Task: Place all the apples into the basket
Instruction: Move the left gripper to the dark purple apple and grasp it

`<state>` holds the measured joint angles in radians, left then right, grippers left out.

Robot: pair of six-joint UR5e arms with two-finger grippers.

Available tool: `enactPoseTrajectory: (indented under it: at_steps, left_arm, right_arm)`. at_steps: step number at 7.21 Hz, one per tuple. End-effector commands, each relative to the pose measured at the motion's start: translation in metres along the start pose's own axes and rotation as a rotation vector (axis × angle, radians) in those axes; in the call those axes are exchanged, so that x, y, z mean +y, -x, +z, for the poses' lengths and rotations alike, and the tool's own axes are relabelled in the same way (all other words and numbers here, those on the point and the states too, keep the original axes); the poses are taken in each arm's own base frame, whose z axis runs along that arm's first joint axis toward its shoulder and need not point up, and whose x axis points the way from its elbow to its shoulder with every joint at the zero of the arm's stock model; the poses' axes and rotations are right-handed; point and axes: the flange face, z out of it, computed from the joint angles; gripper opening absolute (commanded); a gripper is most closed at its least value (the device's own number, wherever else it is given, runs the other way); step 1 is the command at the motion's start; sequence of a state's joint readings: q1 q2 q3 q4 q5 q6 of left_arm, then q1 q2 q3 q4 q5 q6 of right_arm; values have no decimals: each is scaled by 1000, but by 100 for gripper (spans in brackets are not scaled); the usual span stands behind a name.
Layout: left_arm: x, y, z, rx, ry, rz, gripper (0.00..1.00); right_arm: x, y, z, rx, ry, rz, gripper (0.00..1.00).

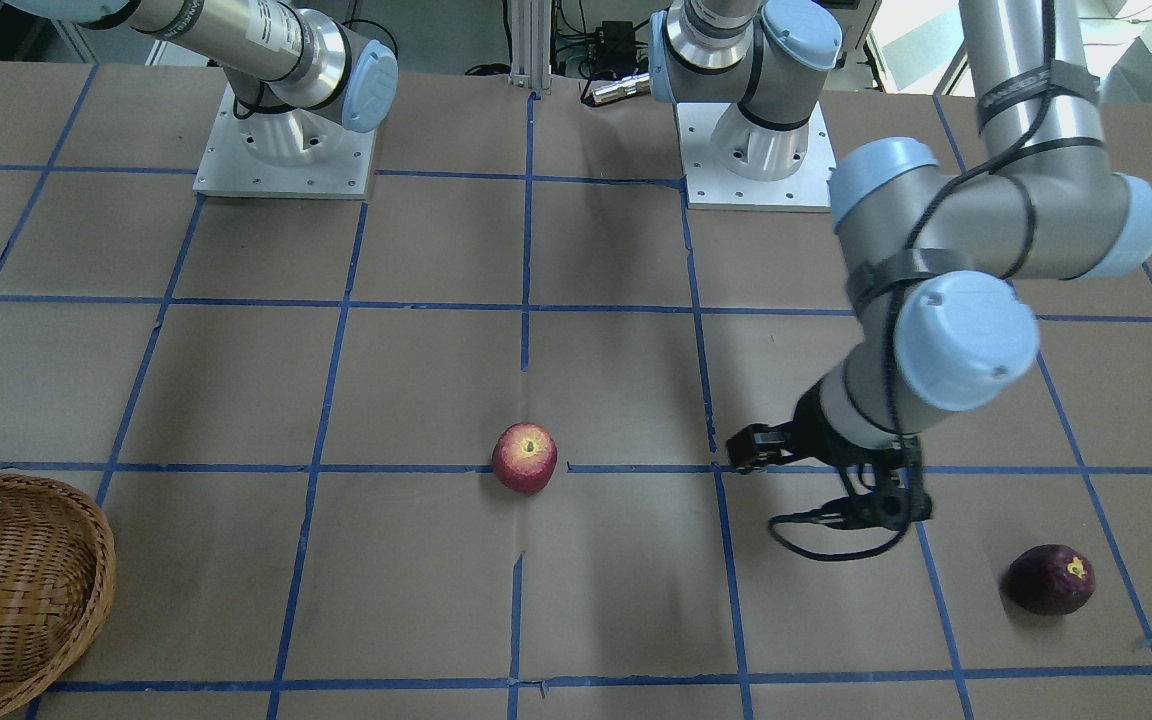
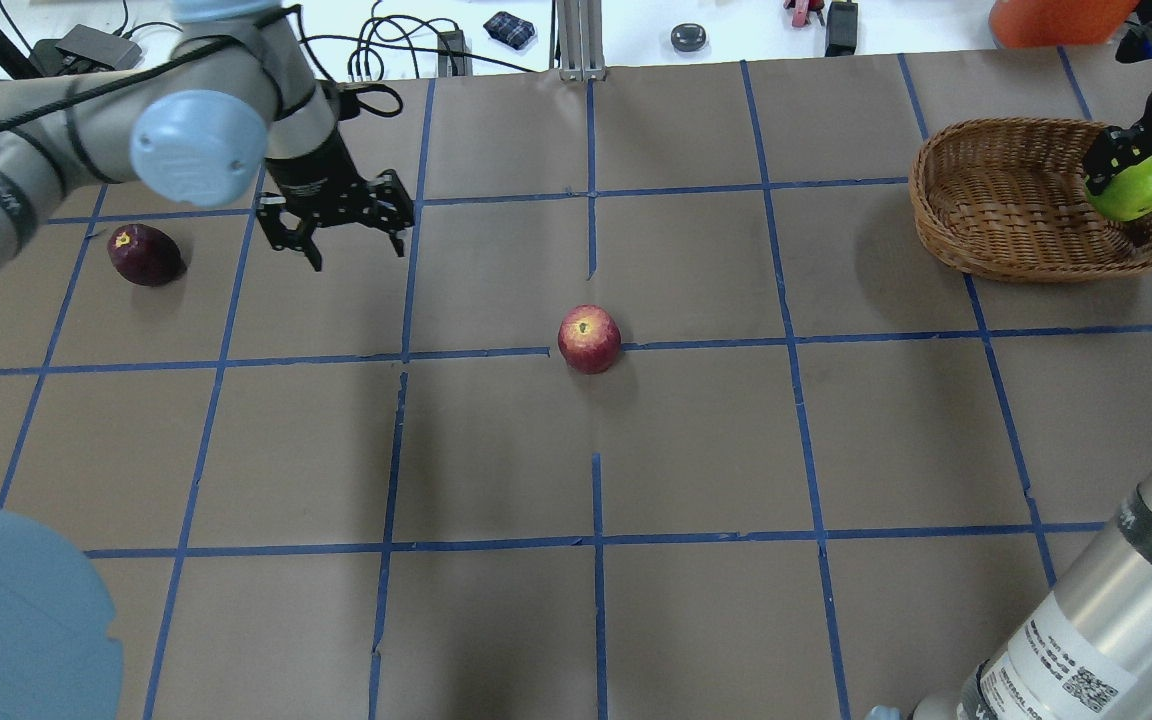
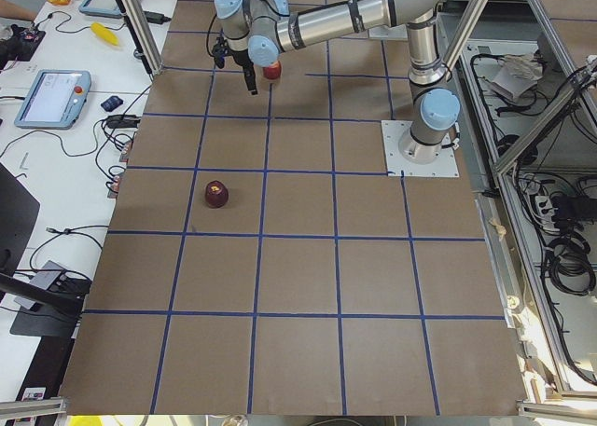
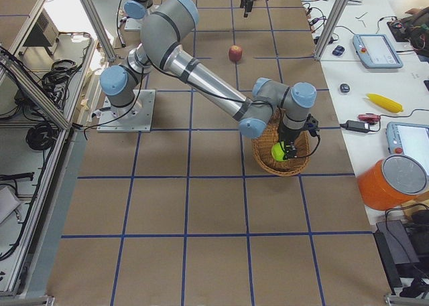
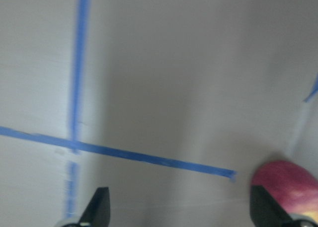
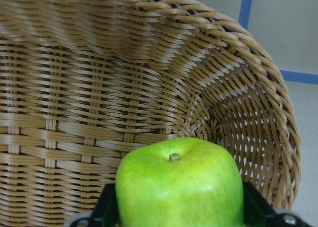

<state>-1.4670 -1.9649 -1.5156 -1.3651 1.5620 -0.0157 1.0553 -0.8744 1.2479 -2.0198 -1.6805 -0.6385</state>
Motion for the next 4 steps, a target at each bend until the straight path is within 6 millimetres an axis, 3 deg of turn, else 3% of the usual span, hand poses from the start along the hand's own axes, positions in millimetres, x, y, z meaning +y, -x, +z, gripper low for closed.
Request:
enactPoseTrajectory:
  at_steps: [1, 2, 3, 4]
  left_arm:
    - [-28, 162, -3, -62, 6, 46, 100]
    - [-51, 176, -5, -75, -26, 105, 100]
    - [-83, 187, -2, -107, -103, 123, 100]
    - [-105, 202, 8, -149, -109, 201, 100]
  right_arm:
    - [-1, -6, 15, 3, -2, 7, 61]
    - [-1, -6, 16, 4, -1, 2, 61]
    - [-1, -5, 17, 2, -1, 2, 98]
    - [-1, -6, 15, 6, -3, 2, 100]
